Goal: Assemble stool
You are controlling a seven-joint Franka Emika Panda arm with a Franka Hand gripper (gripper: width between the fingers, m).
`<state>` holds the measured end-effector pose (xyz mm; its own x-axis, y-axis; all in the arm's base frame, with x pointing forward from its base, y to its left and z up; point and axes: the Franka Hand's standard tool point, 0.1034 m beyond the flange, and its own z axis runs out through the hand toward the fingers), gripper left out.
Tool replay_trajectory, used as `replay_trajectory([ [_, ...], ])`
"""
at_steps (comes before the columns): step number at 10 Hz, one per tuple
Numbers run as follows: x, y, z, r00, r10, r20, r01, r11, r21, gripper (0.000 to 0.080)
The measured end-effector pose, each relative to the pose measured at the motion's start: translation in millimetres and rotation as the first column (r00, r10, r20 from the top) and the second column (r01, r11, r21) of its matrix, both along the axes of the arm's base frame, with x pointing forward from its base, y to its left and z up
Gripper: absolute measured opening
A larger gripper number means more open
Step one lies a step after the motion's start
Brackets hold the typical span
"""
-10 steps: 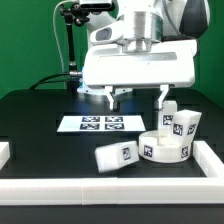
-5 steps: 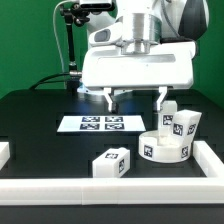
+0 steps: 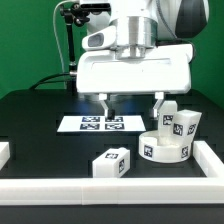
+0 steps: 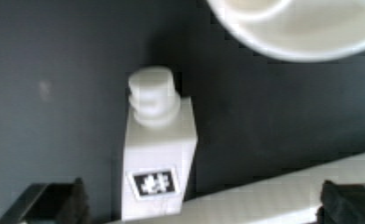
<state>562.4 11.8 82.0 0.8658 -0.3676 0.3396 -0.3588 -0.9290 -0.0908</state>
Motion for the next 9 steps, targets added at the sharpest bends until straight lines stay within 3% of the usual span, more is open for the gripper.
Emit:
replay_trajectory([
  [2,39.3,-3.7,-0.4,0.999,0.038,0.035,-0.037,0.999,-0.024,0.0649],
  [5,33.9,-1.1,-3.6,0.999,0.04,-0.011,-0.04,0.999,0.001,0.0649],
  [7,30.2,-0.2,-7.1,0.984,0.051,-0.172,-0.036,0.995,0.088,0.0649],
  [9,44.6,-18.5,-8.2,0.948,0.072,-0.311,-0.031,0.99,0.135,0.0649],
])
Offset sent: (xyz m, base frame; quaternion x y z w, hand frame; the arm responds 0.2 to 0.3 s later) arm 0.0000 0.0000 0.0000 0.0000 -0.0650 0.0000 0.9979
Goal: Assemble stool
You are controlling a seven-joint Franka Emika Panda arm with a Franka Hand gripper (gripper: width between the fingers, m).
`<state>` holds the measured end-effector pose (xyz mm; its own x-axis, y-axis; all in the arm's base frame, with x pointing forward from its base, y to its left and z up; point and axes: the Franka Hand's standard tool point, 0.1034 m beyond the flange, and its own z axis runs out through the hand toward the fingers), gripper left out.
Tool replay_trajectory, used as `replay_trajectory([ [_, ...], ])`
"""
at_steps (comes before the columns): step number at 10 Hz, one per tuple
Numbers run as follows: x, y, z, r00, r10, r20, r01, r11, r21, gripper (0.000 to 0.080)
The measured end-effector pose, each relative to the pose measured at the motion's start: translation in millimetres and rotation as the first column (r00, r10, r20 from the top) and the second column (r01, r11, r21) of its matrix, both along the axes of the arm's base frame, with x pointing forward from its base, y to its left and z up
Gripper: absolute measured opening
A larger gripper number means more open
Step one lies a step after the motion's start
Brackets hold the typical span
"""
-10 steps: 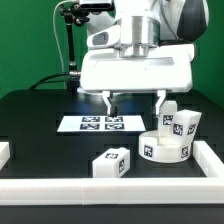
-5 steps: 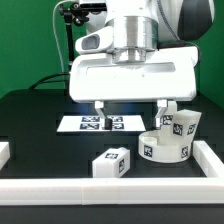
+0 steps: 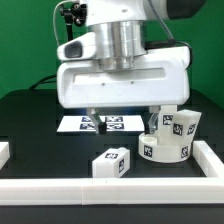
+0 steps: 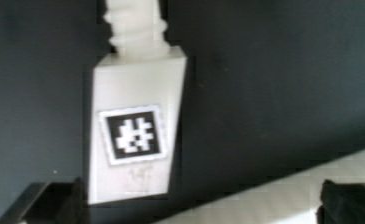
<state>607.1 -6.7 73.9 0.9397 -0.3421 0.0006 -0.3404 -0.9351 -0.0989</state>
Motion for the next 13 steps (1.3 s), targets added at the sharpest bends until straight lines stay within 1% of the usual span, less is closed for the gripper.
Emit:
replay_trajectory([
  [1,17.8,-11.0,-1.0,0.998,0.03,-0.062,-0.03,1.0,0.002,0.0649],
  [2,18.1,-11.3,-1.4,0.993,0.037,-0.11,-0.035,0.999,0.02,0.0649],
  [4,7.1,-13.6,-1.3,0.969,0.048,-0.243,-0.032,0.997,0.069,0.0649],
  [5,4.9,-16.8,-2.0,0.949,0.061,-0.31,-0.036,0.996,0.087,0.0649],
  [6,4.9,-21.8,-5.4,0.931,0.049,-0.363,-0.015,0.995,0.097,0.0649],
  [7,12.4,-32.6,-14.1,0.927,0.009,-0.374,0.018,0.998,0.068,0.0649],
  [8,16.5,-40.8,-19.5,0.911,-0.021,-0.412,0.048,0.997,0.056,0.0649],
  [9,24.5,-46.2,-22.9,0.913,-0.027,-0.408,0.053,0.997,0.052,0.0649],
  [10,27.0,-47.1,-21.5,0.919,-0.027,-0.394,0.052,0.997,0.052,0.0649],
  [13,25.5,-49.0,-22.4,0.916,-0.03,-0.399,0.055,0.997,0.051,0.0649],
])
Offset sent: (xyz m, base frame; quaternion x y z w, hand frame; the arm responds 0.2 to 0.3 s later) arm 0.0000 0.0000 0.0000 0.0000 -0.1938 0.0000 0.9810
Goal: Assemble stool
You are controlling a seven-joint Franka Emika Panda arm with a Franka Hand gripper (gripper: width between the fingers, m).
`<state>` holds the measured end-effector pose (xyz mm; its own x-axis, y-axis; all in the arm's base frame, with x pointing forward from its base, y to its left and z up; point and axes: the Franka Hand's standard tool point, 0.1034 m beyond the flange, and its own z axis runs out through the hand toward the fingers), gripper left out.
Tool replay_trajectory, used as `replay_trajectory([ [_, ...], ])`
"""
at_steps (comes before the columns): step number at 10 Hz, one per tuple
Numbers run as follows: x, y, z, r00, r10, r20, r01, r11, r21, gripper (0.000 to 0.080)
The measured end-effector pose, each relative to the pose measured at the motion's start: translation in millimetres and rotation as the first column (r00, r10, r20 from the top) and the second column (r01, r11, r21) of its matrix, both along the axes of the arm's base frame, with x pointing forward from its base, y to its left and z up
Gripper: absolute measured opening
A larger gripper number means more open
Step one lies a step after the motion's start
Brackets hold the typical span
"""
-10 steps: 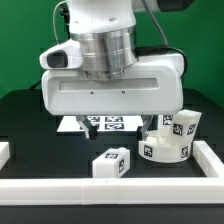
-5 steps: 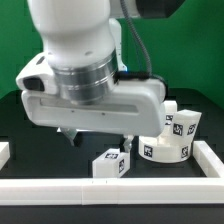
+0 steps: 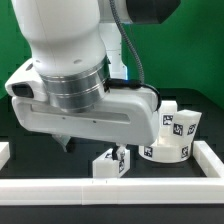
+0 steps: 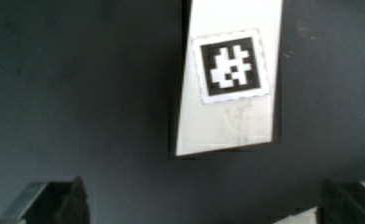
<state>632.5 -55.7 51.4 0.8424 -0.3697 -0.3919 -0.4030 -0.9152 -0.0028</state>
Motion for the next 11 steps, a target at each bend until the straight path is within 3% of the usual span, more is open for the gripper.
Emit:
replay_trajectory([
  [3,-5.4,-10.0,-4.4,0.999,-0.014,-0.04,0.014,1.0,0.012,0.0649],
  [5,-24.8,-13.7,-5.5,0.978,-0.022,-0.206,0.034,0.998,0.055,0.0649],
  [7,-23.9,-9.3,-7.5,0.964,-0.017,-0.267,0.035,0.997,0.066,0.0649],
  [8,-32.6,-7.4,-6.5,0.947,-0.013,-0.321,0.041,0.996,0.08,0.0649],
  [10,-38.2,-7.8,-3.4,0.944,-0.018,-0.33,0.048,0.995,0.083,0.0649],
  [11,-31.8,-6.4,-2.4,0.954,-0.004,-0.299,0.032,0.996,0.088,0.0649],
])
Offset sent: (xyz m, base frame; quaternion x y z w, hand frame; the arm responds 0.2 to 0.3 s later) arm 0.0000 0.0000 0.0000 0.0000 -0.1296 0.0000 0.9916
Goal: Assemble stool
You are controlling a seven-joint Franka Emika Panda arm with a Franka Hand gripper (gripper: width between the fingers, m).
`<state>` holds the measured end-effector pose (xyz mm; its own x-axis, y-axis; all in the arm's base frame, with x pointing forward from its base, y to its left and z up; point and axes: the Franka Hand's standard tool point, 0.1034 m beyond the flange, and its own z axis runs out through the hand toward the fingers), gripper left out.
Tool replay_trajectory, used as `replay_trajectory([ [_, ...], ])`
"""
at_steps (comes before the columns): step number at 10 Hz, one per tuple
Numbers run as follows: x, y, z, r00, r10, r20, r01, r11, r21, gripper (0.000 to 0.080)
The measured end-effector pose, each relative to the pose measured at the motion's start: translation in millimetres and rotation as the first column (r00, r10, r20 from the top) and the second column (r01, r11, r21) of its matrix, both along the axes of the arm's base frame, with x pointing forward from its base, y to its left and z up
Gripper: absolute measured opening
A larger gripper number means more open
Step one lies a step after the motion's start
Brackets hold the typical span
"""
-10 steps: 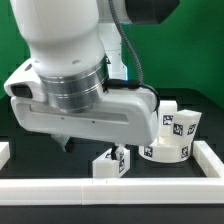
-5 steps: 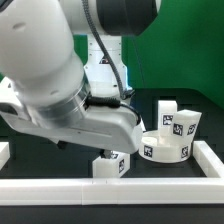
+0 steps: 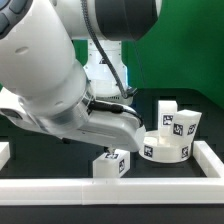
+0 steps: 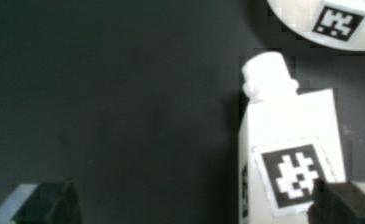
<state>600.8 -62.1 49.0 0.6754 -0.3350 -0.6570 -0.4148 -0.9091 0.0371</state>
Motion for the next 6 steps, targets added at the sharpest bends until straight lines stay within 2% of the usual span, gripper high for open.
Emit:
replay_trajectory([
  [1,3.7,4.7,6.2,0.999,0.025,0.042,-0.027,0.999,0.033,0.0649],
  [2,1.9,7.0,4.1,0.998,0.021,0.058,-0.025,0.997,0.073,0.0649],
  [6,2.0,3.2,0.5,0.998,0.02,0.063,-0.023,0.998,0.063,0.0649],
])
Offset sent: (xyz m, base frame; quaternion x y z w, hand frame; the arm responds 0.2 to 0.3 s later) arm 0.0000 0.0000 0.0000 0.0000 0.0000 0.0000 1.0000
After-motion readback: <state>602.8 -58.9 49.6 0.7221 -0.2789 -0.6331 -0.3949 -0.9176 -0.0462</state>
